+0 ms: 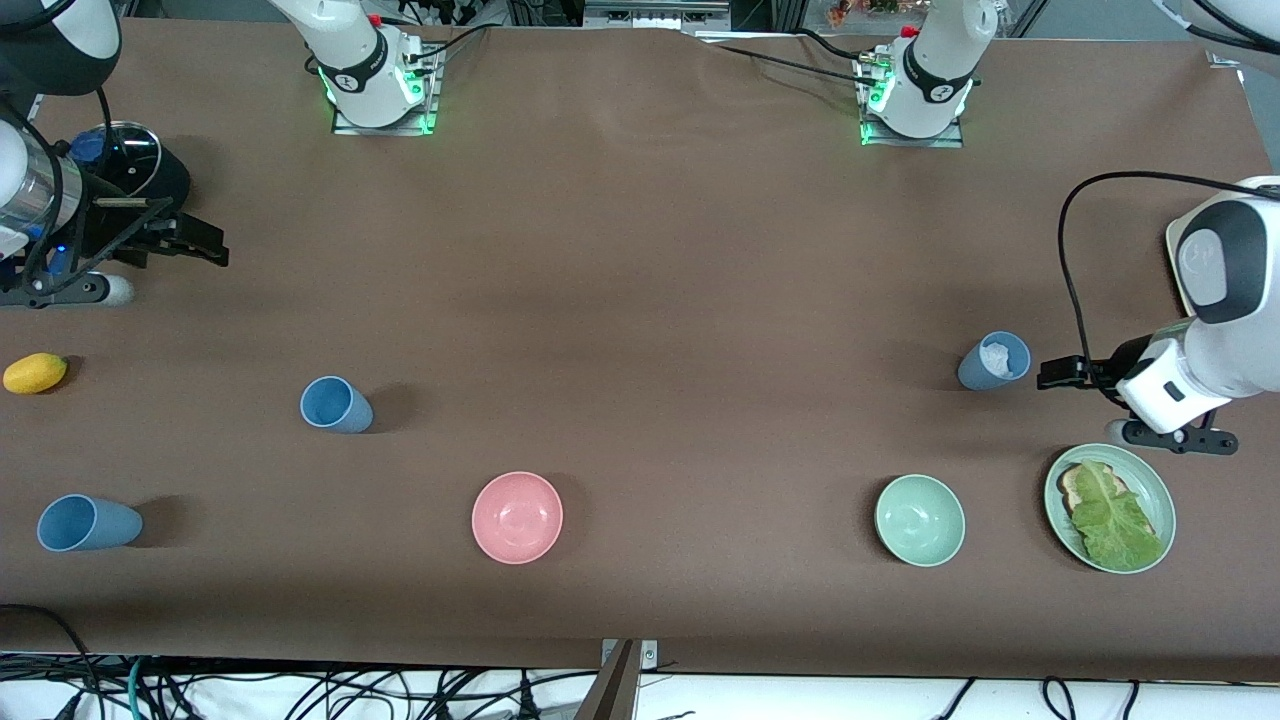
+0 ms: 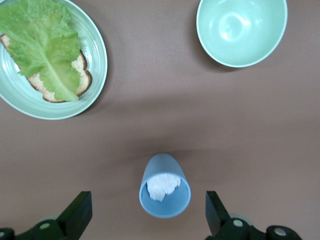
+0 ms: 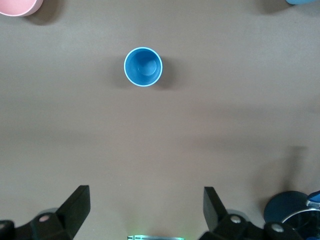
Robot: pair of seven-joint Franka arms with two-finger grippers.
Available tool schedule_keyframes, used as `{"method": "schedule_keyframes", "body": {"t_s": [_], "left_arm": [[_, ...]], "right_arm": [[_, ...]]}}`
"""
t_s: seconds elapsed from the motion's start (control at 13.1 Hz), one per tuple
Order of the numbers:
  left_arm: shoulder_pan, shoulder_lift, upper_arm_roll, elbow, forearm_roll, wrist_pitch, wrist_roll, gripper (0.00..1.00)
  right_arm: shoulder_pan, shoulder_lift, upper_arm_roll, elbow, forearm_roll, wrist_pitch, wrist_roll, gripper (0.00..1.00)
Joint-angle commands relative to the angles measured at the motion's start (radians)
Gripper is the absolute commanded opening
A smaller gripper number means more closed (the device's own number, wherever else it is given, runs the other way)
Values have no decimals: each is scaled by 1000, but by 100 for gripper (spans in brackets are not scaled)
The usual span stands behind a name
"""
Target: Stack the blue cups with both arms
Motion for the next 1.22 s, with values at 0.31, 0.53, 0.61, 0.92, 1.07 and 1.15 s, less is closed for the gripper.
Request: {"method": "schedule_keyframes", "body": {"t_s": [0.31, 0.53, 0.61, 0.92, 1.07, 1.15], "left_arm": [[1, -87, -6, 182, 32, -310, 4, 100], [46, -103, -7, 170, 32, -301, 21, 100], [50, -122, -9, 161, 29, -282, 20, 100], [40, -136, -16, 148, 23, -272, -3, 100], [52, -136, -56, 145, 18, -249, -11, 100], [35, -140, -61, 145, 29, -245, 1, 100]], "right_arm": [[-3, 4, 6, 23, -12, -8, 2, 100], [-3, 4, 6, 23, -12, -10, 2, 100], [-3, 4, 6, 23, -12, -11, 2, 100], [-3, 4, 6, 23, -12, -11, 2, 100], [-3, 4, 6, 23, -12, -11, 2, 100], [-3, 4, 6, 23, -12, -11, 2, 100]]}}
